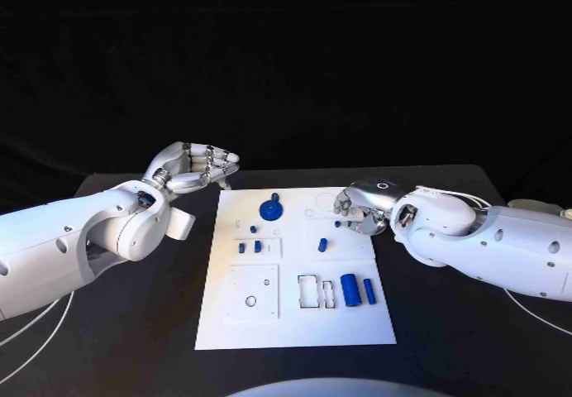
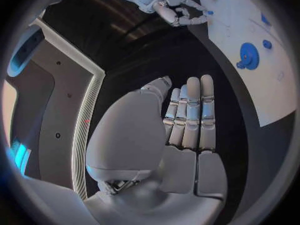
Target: Assemble the parts on the task board
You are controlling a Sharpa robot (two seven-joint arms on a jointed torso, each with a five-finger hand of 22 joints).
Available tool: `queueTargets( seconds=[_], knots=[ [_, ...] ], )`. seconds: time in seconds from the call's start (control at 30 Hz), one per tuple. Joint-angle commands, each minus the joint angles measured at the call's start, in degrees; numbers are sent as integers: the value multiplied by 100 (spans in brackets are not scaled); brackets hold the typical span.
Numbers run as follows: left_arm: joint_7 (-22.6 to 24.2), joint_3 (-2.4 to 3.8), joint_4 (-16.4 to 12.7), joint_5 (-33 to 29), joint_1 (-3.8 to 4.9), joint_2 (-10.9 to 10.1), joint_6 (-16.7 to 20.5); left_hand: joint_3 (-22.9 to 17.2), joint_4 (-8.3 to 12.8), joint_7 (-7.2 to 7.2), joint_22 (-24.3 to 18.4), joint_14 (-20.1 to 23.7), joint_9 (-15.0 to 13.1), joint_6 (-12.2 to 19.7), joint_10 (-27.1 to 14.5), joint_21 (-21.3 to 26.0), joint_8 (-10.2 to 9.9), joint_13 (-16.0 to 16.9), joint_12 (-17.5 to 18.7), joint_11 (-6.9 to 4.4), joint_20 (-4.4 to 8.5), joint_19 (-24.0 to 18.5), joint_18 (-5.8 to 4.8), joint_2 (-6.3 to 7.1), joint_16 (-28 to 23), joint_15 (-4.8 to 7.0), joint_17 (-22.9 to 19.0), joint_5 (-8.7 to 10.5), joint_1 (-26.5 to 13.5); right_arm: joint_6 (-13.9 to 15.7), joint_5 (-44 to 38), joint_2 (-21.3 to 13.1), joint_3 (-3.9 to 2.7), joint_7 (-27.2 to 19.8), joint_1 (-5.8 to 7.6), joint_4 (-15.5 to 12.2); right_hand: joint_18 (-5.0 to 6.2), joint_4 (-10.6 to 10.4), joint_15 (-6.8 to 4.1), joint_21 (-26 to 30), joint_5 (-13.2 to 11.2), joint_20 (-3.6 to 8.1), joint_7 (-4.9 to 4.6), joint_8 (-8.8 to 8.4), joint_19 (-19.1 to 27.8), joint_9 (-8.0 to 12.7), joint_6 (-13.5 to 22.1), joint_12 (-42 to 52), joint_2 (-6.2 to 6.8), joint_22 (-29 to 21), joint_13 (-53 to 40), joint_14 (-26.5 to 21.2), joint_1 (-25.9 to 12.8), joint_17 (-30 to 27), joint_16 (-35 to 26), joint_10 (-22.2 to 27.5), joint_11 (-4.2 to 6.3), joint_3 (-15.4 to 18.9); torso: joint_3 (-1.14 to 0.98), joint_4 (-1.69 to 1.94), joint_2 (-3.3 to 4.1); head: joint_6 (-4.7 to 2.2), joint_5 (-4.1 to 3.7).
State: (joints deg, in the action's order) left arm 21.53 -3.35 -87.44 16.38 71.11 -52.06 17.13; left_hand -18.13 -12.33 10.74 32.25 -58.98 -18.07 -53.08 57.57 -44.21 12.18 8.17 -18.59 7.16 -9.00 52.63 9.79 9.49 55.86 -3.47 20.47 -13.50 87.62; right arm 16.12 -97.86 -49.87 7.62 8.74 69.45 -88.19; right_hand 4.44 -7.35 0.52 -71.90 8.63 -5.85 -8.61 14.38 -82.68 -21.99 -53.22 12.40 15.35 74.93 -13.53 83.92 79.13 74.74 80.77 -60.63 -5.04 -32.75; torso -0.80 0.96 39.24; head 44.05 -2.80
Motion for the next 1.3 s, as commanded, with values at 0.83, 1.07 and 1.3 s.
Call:
queueTargets(
  seconds=[0.83, 1.07, 1.3],
  knots=[
    [443, 1, -34, -943, 10, -54, 114, -75, 7, 2, 15, -14, 18, -30, 29, 10, 29, 4, -48, -4, 44, 24, 71, 58, -32, 50, -10, -26, 37, -372, -593, 268, 12, 264, -139, 127, -170, 256, -37, -530, -56, 45, 43, 61, -221, -14, -457, -52, -149, 908, 247, 342, -59, 104, 95, -565, 60, -307, -2, -9, -9, 110, 62],
    [416, 1, -21, -947, 10, -55, 119, -94, 15, 4, 19, -15, 22, -28, 16, 6, 30, 2, -50, -3, 47, 27, 71, 63, -32, 50, -11, -25, 49, -349, -597, 297, 12, 274, -162, 138, -186, 270, -55, -608, -78, 55, 56, 77, -251, -22, -508, -59, -184, 950, 262, 346, -92, 124, 113, -626, 78, -315, -1, -9, -6, 123, 59],
    [399, 1, -11, -957, 10, -52, 112, -116, 25, 6, 24, -14, 27, -24, 5, 0, 31, -1, -53, 0, 51, 29, 70, 68, -33, 49, -14, -26, 64, -277, -600, 325, 12, 308, -181, 146, -201, 288, -86, -682, -87, 66, 84, 108, -281, -41, -587, -76, -294, 992, 280, 350, -125, 145, 135, -718, 109, -344, -2, -4, -5, 136, 57]
  ],
)
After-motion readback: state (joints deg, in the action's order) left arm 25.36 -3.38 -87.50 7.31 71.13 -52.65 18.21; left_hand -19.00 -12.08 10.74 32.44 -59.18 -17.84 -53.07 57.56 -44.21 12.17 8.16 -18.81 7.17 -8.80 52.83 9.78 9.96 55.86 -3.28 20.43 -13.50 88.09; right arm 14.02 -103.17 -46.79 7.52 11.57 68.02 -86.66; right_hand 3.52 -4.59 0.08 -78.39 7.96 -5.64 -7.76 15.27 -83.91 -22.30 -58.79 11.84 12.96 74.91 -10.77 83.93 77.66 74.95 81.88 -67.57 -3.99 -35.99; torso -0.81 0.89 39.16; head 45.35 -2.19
